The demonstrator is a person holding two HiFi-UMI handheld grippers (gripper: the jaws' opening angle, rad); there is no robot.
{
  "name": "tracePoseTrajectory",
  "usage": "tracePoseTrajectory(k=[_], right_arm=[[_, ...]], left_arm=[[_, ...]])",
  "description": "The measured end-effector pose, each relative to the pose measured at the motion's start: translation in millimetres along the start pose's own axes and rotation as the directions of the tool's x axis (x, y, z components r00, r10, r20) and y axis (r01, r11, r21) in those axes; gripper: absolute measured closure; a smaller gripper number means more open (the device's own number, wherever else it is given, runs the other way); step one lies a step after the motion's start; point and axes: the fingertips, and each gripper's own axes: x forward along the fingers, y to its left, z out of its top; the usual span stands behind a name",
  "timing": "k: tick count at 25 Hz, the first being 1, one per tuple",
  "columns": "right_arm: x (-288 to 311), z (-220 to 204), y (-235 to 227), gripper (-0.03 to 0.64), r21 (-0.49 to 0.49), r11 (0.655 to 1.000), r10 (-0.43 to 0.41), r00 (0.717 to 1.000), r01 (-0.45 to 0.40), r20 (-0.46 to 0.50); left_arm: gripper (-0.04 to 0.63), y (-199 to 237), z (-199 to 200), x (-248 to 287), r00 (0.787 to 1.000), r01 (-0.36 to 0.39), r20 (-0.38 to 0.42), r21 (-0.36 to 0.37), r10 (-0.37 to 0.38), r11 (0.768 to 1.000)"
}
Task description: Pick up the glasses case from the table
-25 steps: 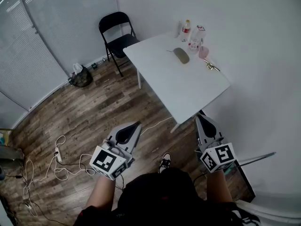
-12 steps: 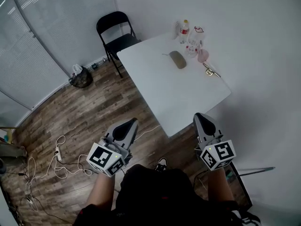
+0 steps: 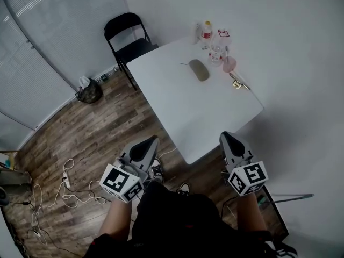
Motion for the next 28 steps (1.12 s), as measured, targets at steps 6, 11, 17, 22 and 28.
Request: tracePoseTrajectory(k=[6, 11, 17, 22, 28], right_arm=[[37.0, 3.8, -29.6, 0.595, 0.0, 0.999, -0.047, 0.999, 0.047, -0.011], [89.5, 18.1, -36.1, 0.595, 0.001, 0.996, -0.084, 0.996, 0.084, -0.016], [165.6, 22.2, -33.4, 0.595, 0.008, 0.993, -0.117, 0.992, 0.118, -0.055], [217.6, 20.9, -29.5, 0.595, 0.011, 0.988, -0.156, 0.985, 0.157, -0.069], [260.1, 24.4, -45.4, 0.595, -0.021, 0.977, -0.212, 0.975, 0.211, -0.07]], left_arm=[[0.575, 34.2, 5.7, 44.3, 0.999, 0.042, -0.001, 0.009, -0.042, 0.999], [0.575, 84.2, 17.9, 69.7, 0.997, 0.079, -0.017, 0.023, -0.078, 0.997], [0.575, 161.7, 26.7, 100.7, 0.992, 0.12, -0.04, 0.02, -0.119, 0.993], [0.575, 215.1, 26.4, 117.8, 0.986, 0.156, -0.063, 0.021, -0.155, 0.987], [0.575, 252.5, 15.0, 127.2, 0.982, 0.17, -0.087, -0.008, -0.17, 0.985]])
